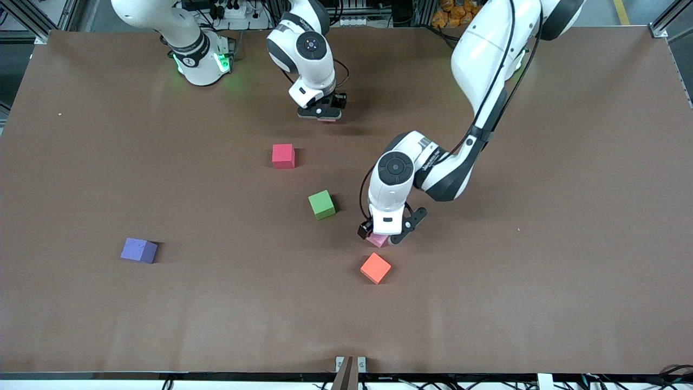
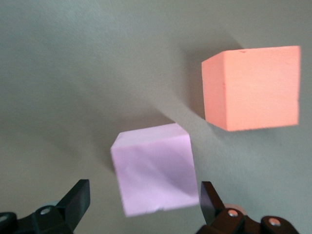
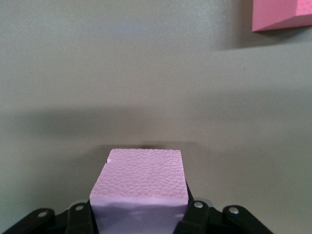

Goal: Arrange blocks into number 1
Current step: 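Place the pink cube beside purple with the right gripper while the left gripper reaches pink, then grasp the second pink cube with the left gripper while the right gripper reaches red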

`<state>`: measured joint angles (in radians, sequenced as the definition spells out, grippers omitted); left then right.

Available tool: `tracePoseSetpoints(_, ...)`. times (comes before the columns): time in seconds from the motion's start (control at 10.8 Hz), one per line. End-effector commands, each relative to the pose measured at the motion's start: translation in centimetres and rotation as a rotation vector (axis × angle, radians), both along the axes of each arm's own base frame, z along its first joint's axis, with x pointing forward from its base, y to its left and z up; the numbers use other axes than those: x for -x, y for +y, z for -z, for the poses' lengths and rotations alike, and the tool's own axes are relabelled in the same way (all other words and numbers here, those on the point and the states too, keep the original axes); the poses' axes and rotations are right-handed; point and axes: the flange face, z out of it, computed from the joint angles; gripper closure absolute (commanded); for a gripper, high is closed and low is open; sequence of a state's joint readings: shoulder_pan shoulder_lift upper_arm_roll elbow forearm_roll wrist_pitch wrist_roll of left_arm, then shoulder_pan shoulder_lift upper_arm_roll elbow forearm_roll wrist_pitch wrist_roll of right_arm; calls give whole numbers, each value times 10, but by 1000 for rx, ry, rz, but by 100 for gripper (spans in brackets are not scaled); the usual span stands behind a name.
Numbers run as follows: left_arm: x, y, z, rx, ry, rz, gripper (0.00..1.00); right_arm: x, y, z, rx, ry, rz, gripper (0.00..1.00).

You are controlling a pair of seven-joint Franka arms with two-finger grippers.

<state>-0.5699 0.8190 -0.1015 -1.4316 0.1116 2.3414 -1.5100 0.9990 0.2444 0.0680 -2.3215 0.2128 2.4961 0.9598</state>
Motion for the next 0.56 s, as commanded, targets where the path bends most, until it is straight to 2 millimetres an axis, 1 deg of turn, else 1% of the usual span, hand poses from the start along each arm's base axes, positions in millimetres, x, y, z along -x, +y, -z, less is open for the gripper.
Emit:
tracePoseSetpoints(0.0, 3, -17, 11, -16, -31, -15, 0, 5, -2, 10, 11, 6, 15, 48)
tracePoseSetpoints(0.09, 2, -15, 13, -17, -31, -17, 0, 6, -2, 17, 17, 9, 14, 48)
tracePoseSetpoints(0.19, 3, -15, 20, -24, -27, -15, 0, 10, -1, 23, 17, 7, 9, 47)
tracePoseSetpoints(0.28, -3, -9, 27, -36, -30, -23, 0, 12, 1, 26, 16, 5, 4, 45)
tracePoseSetpoints(0.37, -4, -8, 30, -40, -31, -18, 0, 12, 3, 26, 7, -3, 2, 44)
tracePoseSetpoints(0.46, -9, -1, 31, -48, -36, -23, 0, 13, 3, 28, 8, -2, 1, 35)
